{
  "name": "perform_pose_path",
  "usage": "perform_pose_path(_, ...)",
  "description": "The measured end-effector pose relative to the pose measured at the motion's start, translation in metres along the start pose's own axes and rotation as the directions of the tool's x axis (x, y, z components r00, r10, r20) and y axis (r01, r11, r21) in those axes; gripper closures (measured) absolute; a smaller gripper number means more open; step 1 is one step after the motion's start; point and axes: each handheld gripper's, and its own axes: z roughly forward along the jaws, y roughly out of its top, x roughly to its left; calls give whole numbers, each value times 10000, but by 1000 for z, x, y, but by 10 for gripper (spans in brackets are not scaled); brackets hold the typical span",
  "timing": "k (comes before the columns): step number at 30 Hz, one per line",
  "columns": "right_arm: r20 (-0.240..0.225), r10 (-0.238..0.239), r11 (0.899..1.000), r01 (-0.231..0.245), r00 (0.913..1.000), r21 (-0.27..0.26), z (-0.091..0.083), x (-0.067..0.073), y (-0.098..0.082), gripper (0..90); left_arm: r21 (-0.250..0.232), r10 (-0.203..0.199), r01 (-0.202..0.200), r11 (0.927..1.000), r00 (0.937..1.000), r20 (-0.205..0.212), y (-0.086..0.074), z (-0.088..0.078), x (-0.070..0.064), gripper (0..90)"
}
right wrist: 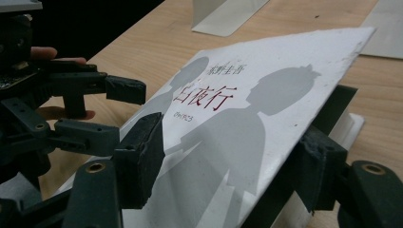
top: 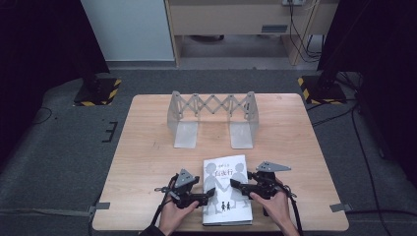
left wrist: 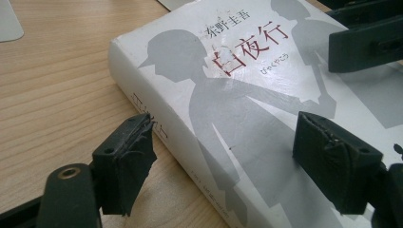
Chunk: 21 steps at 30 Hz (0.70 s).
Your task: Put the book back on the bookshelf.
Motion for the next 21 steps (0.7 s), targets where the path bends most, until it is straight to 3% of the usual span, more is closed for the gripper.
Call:
perform_pose_path(1, -109, 65, 9997, -62, 9999, 250, 3, 0, 0, 358, 5, 10, -10, 10000, 10000, 14, 0, 0, 0, 199)
perform_pose_path(6, -160, 196, 9994, -192, 9997, 277, 5, 0, 1, 381, 5, -39, 39, 10000, 10000, 27, 0, 0, 1, 196)
perform_pose_path(10, -105, 427, 9987, -424, 9990, 278, 4, -3, 1, 447, 23, -129, 129, 9999, 9999, 113, 0, 1, 2, 199)
perform_pose_path(14, -354, 913, 9958, -909, 9952, 125, 0, -6, 5, 546, 117, -439, 434, 9990, 9982, 402, 0, 0, 6, 209)
perform_pose_path(16, -394, 955, 9954, -952, 9946, 98, 0, -7, 5, 566, 40, -528, 527, 9986, 9976, 455, 0, 0, 7, 208)
perform_pose_path(18, -938, 849, 9936, -913, 9920, -670, -4, -5, 6, 667, -47, -568, 571, 9984, 9973, 461, 1, -2, 8, 207)
perform_pose_path(21, -701, 556, 9961, -601, 9960, -644, -4, 1, 10, 667, -117, -530, 535, 9985, 9975, 461, 1, -2, 8, 209)
